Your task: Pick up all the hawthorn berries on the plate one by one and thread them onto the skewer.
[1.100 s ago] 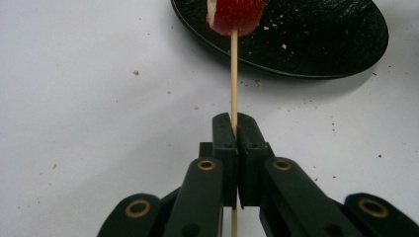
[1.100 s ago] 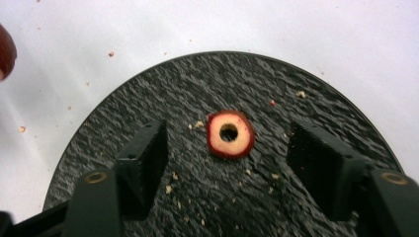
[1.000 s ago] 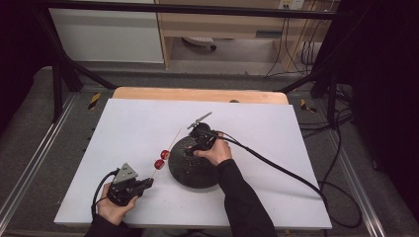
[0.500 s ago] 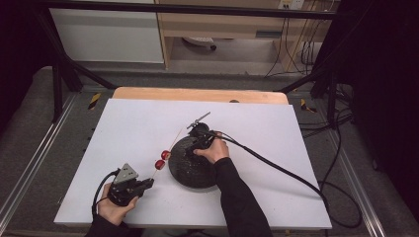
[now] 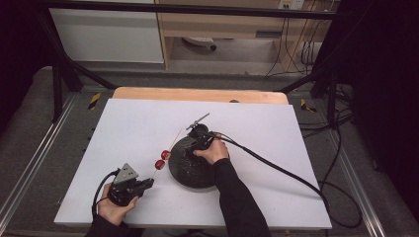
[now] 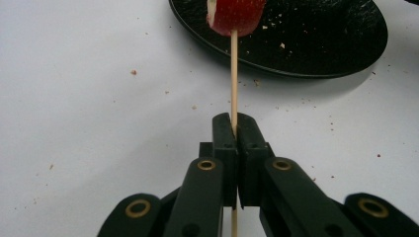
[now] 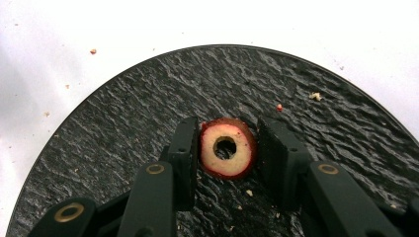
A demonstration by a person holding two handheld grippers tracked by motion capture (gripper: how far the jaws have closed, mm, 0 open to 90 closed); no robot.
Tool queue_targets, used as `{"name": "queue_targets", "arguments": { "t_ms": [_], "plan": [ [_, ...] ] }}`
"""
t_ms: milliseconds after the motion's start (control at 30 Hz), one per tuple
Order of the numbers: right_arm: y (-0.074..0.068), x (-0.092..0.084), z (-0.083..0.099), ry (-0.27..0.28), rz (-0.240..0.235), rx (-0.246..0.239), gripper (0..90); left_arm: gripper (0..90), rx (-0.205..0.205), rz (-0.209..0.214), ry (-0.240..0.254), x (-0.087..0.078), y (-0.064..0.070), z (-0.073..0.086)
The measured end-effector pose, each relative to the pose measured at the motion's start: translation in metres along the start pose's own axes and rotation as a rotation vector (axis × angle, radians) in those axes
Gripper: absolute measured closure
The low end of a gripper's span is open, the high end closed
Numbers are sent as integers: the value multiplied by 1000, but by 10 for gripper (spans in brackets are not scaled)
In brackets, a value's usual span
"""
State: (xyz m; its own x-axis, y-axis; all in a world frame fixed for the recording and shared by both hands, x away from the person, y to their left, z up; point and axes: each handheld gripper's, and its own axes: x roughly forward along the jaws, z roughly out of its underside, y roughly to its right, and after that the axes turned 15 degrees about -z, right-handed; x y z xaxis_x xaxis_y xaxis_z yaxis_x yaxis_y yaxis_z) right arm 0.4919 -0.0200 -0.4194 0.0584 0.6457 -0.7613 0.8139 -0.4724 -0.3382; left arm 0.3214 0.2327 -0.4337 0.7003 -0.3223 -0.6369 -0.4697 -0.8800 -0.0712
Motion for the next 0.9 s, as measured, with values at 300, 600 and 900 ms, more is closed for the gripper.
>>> {"name": "queue_targets", "arguments": {
  "t_ms": [300,600,900],
  "plan": [
    [-2,-6,-2,11,0,14,624,882,1,0,1,0,0,0],
    [-6,-16,-3,10,-9,50,626,882,4,0,1,0,0,0],
    [-18,-31,-2,28,-10,53,627,882,8,3,3,-1,2,0]
  ]
}}
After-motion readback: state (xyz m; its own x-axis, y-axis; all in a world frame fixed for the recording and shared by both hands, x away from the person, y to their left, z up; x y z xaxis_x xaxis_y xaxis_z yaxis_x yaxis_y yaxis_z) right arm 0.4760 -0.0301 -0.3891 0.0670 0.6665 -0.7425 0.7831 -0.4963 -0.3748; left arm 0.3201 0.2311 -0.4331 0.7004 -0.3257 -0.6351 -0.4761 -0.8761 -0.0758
